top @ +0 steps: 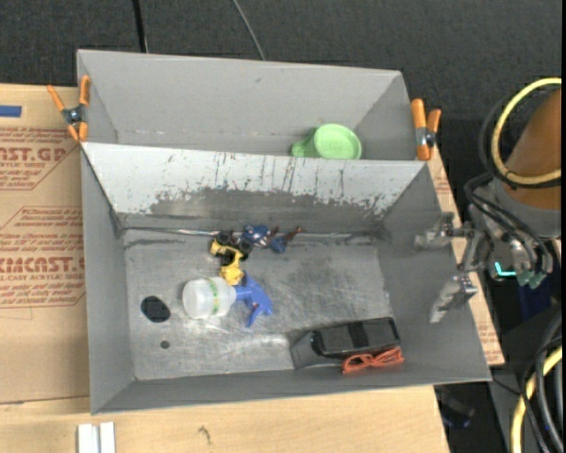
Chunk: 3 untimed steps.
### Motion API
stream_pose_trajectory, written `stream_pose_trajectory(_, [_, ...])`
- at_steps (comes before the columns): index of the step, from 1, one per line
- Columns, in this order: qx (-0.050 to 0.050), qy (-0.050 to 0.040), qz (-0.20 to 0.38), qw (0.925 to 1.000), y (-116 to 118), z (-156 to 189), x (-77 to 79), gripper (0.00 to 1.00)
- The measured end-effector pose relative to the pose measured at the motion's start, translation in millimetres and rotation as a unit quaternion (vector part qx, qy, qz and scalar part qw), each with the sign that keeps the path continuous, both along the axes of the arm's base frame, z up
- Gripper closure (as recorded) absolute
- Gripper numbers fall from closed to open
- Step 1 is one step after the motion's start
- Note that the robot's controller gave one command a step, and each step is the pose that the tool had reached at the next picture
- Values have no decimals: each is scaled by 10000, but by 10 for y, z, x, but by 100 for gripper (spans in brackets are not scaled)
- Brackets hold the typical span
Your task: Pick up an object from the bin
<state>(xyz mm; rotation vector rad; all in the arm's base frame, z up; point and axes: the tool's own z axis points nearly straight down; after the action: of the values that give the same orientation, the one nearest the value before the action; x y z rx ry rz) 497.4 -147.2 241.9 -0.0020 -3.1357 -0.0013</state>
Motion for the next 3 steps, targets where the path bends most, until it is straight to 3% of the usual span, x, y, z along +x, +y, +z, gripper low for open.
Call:
stream_pose_trajectory(1, [-8,-38,8,10000,7,37,18,0])
stream_pose_trajectory(2, [-10,-64,-447,9990,38,-256,-20,0])
stream_pose_trajectory(3, [-8,-43,-193,9998,192,-733,-21,0])
